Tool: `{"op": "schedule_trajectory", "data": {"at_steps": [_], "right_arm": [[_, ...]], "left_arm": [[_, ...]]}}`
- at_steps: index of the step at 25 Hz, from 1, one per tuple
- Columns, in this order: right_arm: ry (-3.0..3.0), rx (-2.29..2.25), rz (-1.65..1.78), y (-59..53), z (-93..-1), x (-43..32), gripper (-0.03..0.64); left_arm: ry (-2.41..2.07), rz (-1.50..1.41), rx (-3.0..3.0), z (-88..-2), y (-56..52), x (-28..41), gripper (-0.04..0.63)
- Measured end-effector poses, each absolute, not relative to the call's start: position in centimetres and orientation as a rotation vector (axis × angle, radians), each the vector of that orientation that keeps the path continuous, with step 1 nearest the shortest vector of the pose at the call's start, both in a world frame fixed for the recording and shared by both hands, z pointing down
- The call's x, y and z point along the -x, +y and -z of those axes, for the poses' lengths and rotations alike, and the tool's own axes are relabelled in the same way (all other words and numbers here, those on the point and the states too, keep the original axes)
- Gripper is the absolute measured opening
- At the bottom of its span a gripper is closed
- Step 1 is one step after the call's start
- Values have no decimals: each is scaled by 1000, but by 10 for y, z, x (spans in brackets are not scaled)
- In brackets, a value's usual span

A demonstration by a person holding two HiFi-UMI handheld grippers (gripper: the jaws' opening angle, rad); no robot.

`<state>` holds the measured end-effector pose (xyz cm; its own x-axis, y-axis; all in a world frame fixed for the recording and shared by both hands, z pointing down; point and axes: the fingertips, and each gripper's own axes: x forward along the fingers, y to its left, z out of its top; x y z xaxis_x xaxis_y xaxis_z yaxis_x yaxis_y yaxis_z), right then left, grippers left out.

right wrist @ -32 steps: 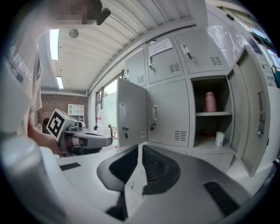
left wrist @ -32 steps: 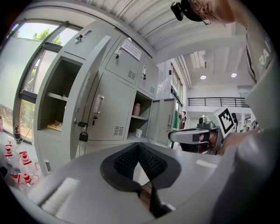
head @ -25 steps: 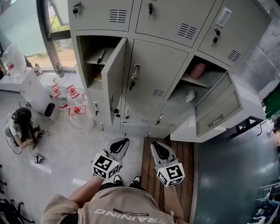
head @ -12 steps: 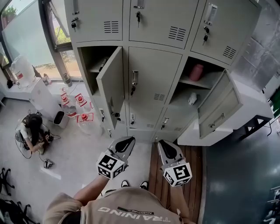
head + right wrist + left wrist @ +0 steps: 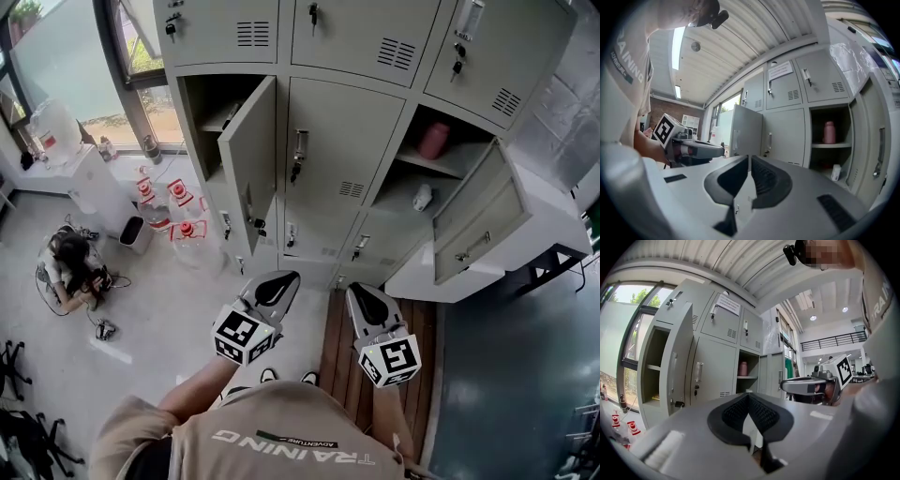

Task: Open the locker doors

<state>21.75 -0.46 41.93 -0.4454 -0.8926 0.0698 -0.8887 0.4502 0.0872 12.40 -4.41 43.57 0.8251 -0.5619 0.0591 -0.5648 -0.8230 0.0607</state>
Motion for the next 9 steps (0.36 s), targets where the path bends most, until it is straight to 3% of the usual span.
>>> {"op": "schedule_trajectory", "data": {"at_steps": [9], "right_arm": [[-2603,-1551,102,-3,-411,-208,26]], "left_arm": [[-924,-53,-2939,-430,-41,-120,6]]}}
